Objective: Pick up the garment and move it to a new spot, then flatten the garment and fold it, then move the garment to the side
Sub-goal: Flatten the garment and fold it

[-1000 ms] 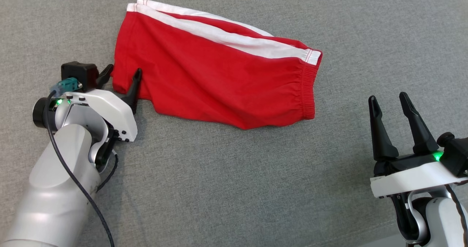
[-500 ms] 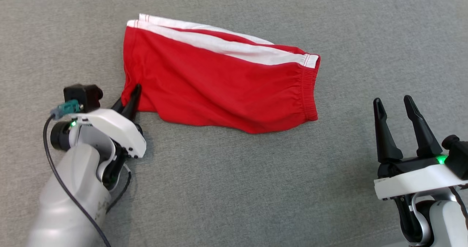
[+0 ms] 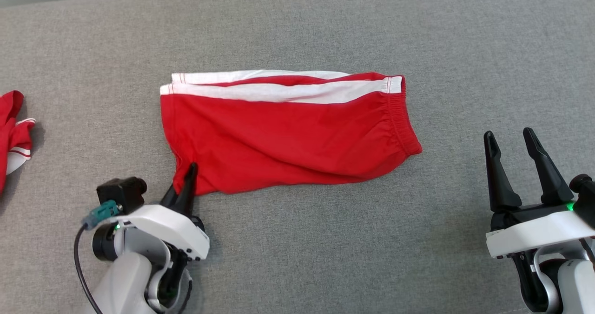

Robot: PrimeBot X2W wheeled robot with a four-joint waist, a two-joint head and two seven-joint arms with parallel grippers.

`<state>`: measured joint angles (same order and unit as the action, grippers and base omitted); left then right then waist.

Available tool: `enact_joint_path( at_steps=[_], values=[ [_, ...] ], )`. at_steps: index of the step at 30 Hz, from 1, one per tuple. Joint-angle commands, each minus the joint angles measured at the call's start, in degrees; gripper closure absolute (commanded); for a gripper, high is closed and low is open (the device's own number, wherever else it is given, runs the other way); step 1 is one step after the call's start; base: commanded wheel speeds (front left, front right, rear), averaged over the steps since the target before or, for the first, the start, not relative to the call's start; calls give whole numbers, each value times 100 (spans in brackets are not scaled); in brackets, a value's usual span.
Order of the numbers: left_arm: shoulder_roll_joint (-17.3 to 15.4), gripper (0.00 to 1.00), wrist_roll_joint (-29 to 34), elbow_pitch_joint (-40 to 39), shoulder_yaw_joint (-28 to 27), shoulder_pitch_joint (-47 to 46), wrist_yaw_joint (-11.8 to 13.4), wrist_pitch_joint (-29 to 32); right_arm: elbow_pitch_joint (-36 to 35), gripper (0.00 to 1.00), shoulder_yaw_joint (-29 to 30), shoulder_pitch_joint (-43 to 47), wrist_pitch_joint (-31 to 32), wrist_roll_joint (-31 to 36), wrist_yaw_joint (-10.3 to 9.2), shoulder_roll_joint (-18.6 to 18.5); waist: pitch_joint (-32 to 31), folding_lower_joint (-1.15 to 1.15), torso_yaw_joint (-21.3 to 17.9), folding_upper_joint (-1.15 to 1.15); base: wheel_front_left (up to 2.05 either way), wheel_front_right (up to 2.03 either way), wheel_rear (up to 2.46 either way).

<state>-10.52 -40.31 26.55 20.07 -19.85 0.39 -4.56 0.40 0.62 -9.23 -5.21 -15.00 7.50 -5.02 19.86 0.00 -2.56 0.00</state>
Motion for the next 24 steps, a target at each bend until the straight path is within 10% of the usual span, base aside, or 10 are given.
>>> enact_joint_path(
  at_steps=[1, 2, 3, 13, 24],
  values=[
    [9, 84, -1, 44, 26, 162, 47, 31, -24, 0, 7, 4, 13, 24, -2, -38, -16, 0, 7, 0, 0, 0, 0],
    [-17, 11, 44, -128, 7, 221, 120, -30, -26, 0, 0, -9, 7, 41, -1, -47, -39, 0, 9, 0, 0, 0, 0],
    [-23, 0, 41, -309, -41, 275, 195, -105, -31, 0, 1, -19, 4, 51, -1, -52, -59, 0, 7, 0, 0, 0, 0],
    [-433, 0, 1130, -1939, -390, 634, 1138, -991, -59, 0, 40, -112, -102, 292, -2, -72, -356, 0, -20, 0, 0, 0, 0],
    [-856, 0, 1717, -2635, -424, 1115, 1495, -897, 57, 0, 47, 60, -34, 433, -2, -79, -683, 0, 16, 0, 0, 0, 0]
  ],
)
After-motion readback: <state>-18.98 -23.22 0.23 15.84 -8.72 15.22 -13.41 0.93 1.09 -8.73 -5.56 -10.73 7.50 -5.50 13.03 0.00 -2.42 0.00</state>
